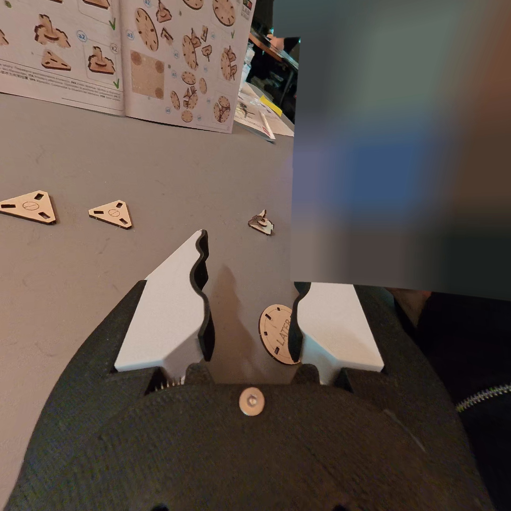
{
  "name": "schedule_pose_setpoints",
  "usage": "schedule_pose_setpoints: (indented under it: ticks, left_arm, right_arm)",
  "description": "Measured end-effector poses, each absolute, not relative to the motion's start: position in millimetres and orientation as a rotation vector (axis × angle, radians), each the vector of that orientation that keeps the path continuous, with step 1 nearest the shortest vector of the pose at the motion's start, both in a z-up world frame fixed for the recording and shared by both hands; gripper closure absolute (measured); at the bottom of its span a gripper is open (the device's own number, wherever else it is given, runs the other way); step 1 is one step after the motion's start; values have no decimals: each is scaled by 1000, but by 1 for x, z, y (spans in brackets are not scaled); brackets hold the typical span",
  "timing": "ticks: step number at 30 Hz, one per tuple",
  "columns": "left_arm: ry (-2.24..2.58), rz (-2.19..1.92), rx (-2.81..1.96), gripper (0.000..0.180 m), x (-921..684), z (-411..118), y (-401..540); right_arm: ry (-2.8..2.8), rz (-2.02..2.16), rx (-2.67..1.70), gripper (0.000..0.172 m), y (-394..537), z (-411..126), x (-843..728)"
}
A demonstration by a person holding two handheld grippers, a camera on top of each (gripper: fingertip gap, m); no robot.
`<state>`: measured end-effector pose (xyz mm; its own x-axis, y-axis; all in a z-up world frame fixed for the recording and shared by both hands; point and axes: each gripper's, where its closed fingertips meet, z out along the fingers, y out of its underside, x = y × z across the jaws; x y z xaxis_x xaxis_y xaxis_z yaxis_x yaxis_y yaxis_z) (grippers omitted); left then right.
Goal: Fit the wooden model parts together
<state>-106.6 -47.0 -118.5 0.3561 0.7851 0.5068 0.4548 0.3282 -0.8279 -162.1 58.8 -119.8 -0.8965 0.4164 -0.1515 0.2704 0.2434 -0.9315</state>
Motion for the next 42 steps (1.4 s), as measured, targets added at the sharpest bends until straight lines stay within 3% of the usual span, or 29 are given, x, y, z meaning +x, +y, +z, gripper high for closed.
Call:
schedule_pose_setpoints:
  ticks: [10,42]
  left_arm:
    - [-1265,300,-1264,119,-102,-116,-48]
    - [-1179,264,-1263,123,-92,-107,-39]
  right_arm:
    - [-2450,1580,-634,131,56,-136,-156]
    - [-2472,1550,-592,132,57,-139,-144]
